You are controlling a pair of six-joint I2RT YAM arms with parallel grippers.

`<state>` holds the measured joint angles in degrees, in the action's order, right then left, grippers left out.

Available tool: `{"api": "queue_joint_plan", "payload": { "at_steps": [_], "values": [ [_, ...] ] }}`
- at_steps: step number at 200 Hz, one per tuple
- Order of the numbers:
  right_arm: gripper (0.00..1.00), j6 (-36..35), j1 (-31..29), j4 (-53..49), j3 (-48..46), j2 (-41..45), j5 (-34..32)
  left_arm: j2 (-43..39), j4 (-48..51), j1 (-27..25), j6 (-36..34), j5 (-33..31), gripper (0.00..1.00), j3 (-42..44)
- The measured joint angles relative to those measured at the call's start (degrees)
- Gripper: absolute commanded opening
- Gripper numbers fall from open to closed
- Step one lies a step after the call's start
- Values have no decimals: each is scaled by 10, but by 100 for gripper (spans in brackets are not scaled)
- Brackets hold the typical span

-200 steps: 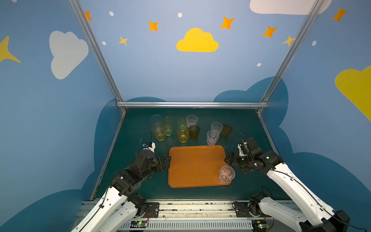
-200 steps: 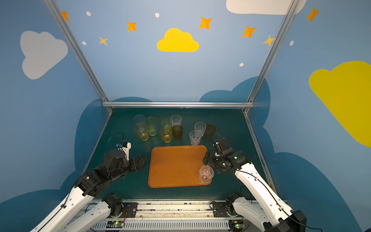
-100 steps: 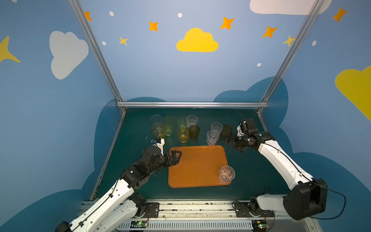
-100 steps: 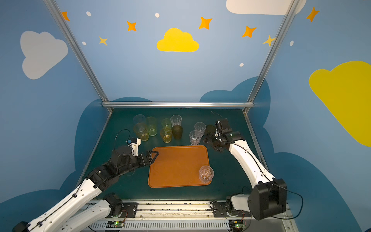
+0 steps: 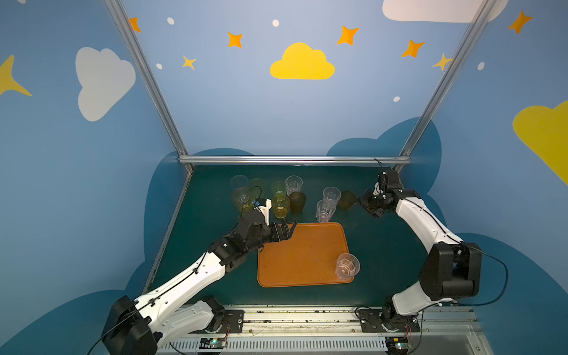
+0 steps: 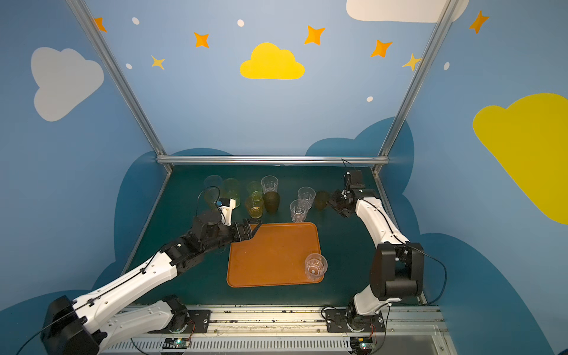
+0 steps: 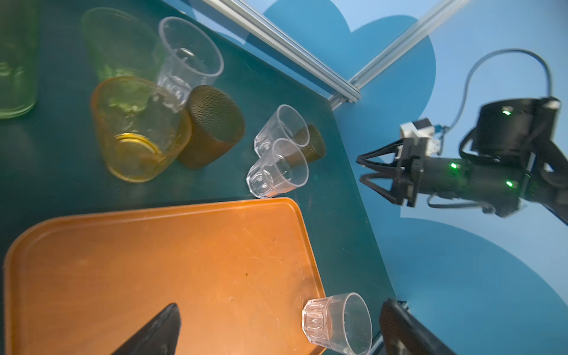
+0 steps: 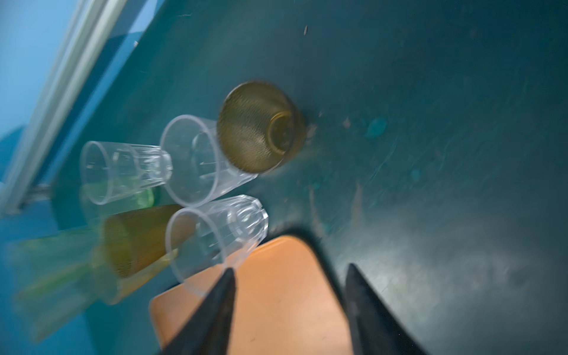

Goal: Place the glasses into the tray
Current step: 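Move the right gripper back to the glass cluster while the left gripper reaches forward, then grip the rim of the olive dimpled cup with the right gripper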

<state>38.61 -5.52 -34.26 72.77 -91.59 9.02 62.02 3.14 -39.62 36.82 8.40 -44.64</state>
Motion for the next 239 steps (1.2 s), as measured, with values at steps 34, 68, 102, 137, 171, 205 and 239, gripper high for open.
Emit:
{"api": "queue_joint_plan", "payload": {
  "at_steps": [34,68,102,137,171,205,239],
  "values": [
    [28,-3,5,19,39,-55,11,19,-23,-10,-24,6,100,-16],
    [28,-9,5,28,81,-109,17,19,-27,-13,-40,8,100,-15],
    [27,-12,5,27,93,-137,17,5,-27,-13,-51,0,100,-12],
    [24,-12,4,24,100,-153,15,-18,-29,-13,-53,-11,100,-7],
    [24,-12,4,16,107,-163,10,-28,-29,-13,-56,-19,100,3],
    [21,-11,4,10,107,-166,1,-29,-29,-13,-58,-27,100,4],
    [16,-10,4,10,107,-176,0,-32,-28,-13,-60,-35,100,6]
  ]
}}
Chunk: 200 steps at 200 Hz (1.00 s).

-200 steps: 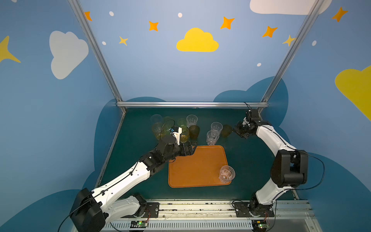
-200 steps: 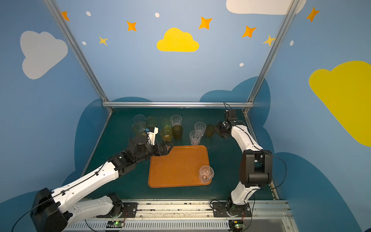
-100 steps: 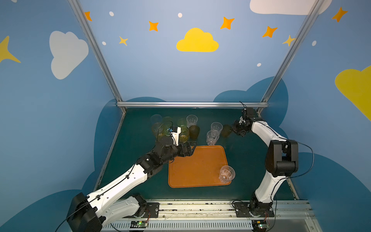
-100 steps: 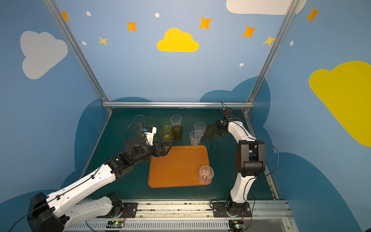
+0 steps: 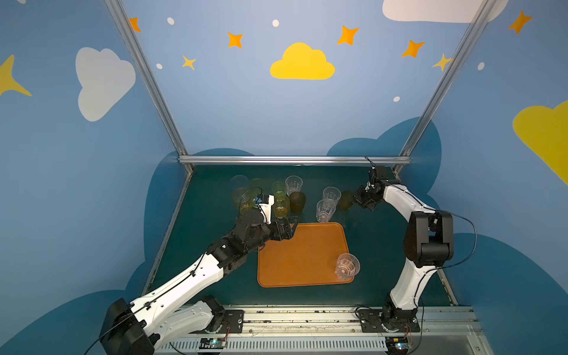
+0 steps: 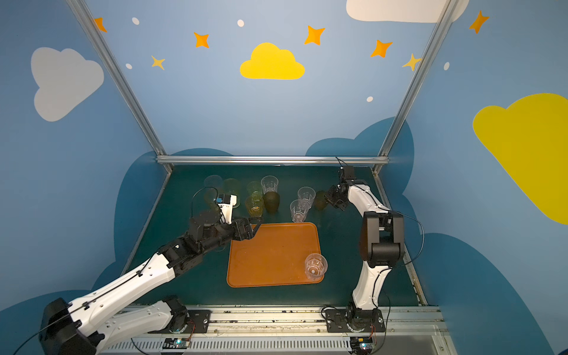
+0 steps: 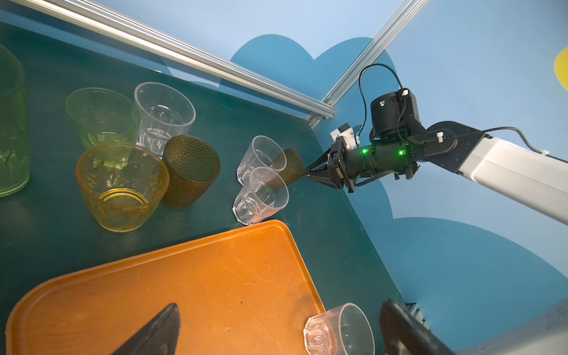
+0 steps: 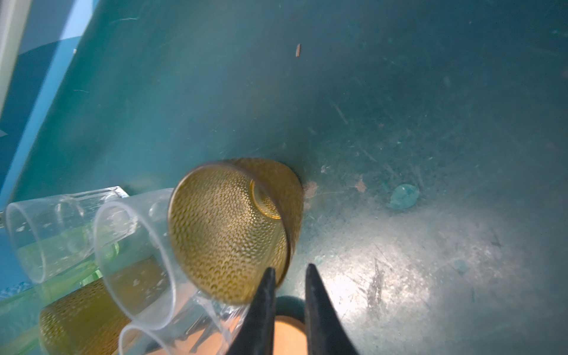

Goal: Place the glasses into the tray
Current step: 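Grip the rim of the olive dimpled cup with the right gripper, then carry the olive dimpled cup with the right gripper onto the tray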

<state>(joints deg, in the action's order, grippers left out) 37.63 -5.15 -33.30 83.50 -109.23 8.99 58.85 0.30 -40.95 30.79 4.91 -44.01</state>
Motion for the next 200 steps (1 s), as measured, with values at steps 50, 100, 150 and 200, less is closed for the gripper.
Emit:
{"api": "queue_joint_plan", "payload": {
  "at_steps": [50,100,150,200],
  "values": [
    [12,0,-2,-5,1,-9,-11,-7,2,0,0,-9,100,7],
    [3,-1,-3,-13,7,-11,-32,-13,3,0,0,-14,100,8],
    [0,6,-3,-17,7,-11,-48,-13,3,0,0,-19,100,10],
    [0,10,-1,-25,7,-6,-60,-17,10,0,0,-28,100,15]
  ]
}}
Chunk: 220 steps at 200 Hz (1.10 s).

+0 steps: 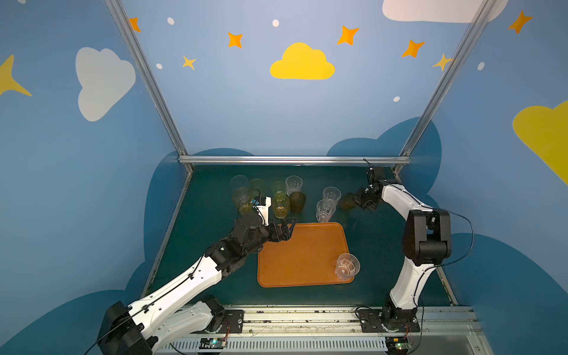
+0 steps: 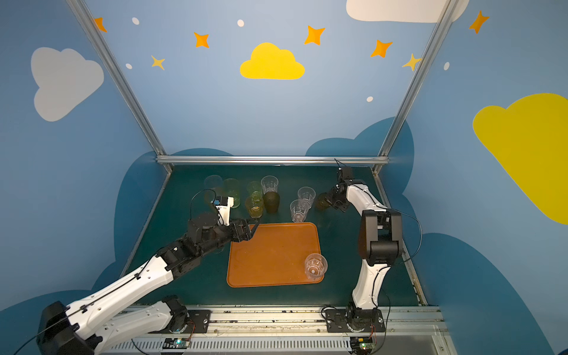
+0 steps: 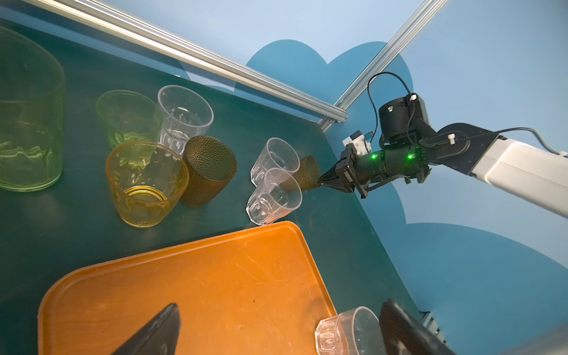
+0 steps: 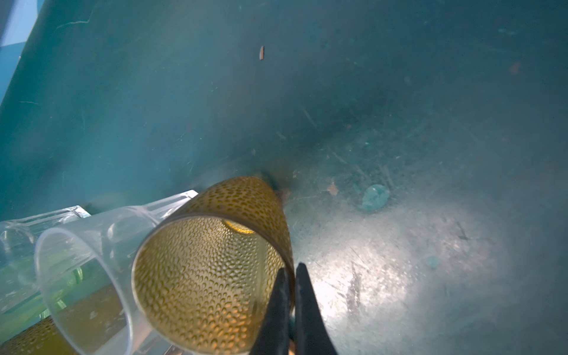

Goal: Place the glasses into the tray
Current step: 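Carry the olive dimpled cup with the right gripper onto the tray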

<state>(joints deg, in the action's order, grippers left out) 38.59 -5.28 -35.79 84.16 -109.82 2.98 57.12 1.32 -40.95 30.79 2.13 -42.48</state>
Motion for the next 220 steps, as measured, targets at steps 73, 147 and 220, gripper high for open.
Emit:
{"api": "queue_joint_plan", "payload": {
  "at_steps": [73,147,220],
  "values": [
    [0,-1,13,-16,-75,104,-8,-48,38,0,12,-21,100,1],
    [0,0,-9,-24,-150,237,1,-100,51,0,23,-44,100,17],
    [0,-6,-94,-63,-206,353,0,-106,81,0,35,-48,100,21]
  ]
}}
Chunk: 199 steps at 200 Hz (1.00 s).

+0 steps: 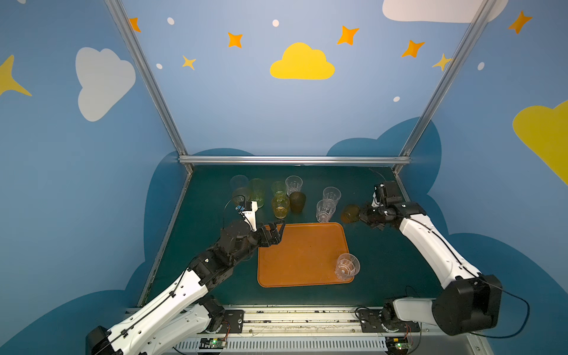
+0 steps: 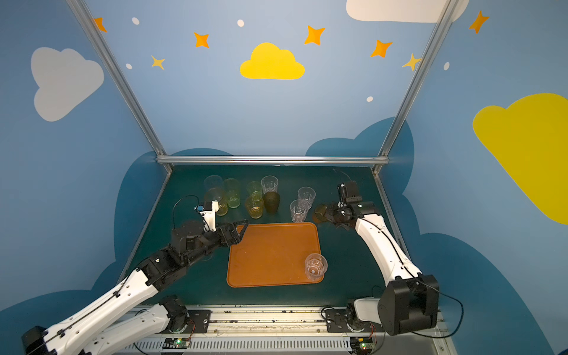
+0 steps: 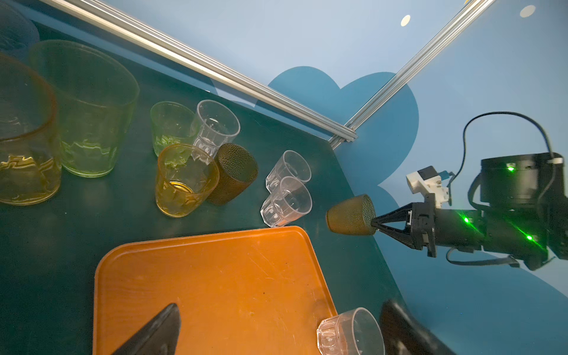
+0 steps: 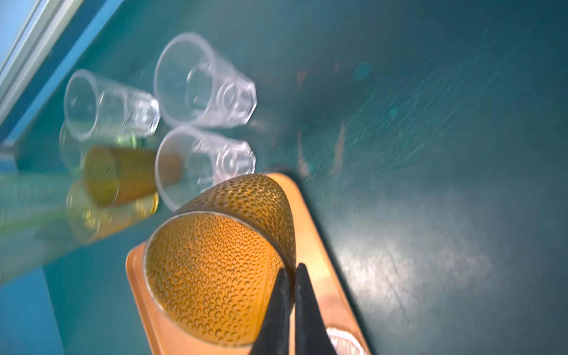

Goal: Place the glasses into the tray
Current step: 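Carry the olive dimpled cup with the right gripper onto the tray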

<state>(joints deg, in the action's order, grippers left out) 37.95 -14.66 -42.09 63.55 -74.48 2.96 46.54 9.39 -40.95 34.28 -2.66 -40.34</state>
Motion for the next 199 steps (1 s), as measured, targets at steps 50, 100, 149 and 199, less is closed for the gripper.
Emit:
{"api": "queue_joint_plan", "payload": {
  "at_steps": [50,100,149,199],
  "values": [
    [0,14,-92,-18,-24,37,-12,-17,12,0,7,-13,100,24],
    [0,36,-170,-30,-37,48,-43,-16,34,0,11,-16,100,25],
    [0,56,-241,-66,-45,60,-67,-35,45,0,17,-26,100,27],
    [0,84,-309,-100,-45,63,-84,-44,57,0,14,-47,100,27]
  ]
}}
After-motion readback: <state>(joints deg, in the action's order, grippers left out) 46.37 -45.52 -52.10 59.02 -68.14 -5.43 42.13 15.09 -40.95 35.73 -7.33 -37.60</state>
